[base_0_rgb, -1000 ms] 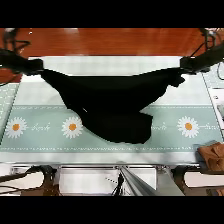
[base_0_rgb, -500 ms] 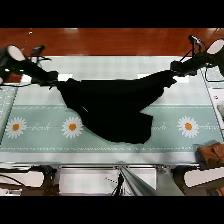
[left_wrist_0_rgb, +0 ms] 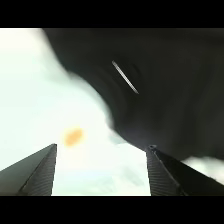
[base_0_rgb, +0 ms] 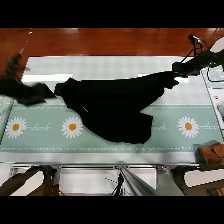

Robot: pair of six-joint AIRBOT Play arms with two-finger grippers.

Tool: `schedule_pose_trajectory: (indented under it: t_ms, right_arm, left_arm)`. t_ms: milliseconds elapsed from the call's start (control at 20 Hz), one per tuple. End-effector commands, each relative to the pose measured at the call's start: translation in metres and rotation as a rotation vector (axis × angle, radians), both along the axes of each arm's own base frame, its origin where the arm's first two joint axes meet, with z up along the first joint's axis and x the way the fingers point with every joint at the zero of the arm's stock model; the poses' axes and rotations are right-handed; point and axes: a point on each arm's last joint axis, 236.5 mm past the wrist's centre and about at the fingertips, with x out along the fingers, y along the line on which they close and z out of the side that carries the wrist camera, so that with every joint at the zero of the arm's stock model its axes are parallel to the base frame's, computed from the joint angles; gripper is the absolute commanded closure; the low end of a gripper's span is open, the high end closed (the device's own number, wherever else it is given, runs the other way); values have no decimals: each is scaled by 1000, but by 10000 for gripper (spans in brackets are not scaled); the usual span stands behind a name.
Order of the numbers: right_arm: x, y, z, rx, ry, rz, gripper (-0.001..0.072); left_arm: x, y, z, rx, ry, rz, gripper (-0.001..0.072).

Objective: Fold the shirts.

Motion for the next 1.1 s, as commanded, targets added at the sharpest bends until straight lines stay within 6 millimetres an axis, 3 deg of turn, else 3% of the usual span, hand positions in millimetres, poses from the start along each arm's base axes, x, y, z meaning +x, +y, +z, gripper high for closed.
schedule_pose_trajectory:
  t_ms: [0,250,550,700,850,1050]
  right_arm:
    - [-3,0,0,-2,11,5,682]
    - [-3,0,0,-2,9,5,682]
    - [-3,-1,0,-6,8,5,682]
    - [-2,-1,0,-6,6,4,682]
    - [-2,-1,0,-6,7,5,682]
    - [-2,-1,0,-6,6,4,682]
  left_arm:
    - [-61,-79,-44,-272,100,50,85]
    - [-104,-148,-105,-329,192,67,85]
    - [-115,-196,-139,-360,267,83,86]
    - [-98,-206,-141,-382,237,111,88]
    - [-64,-208,-132,-383,153,175,260]
    - [-45,-216,-133,-382,153,197,261]
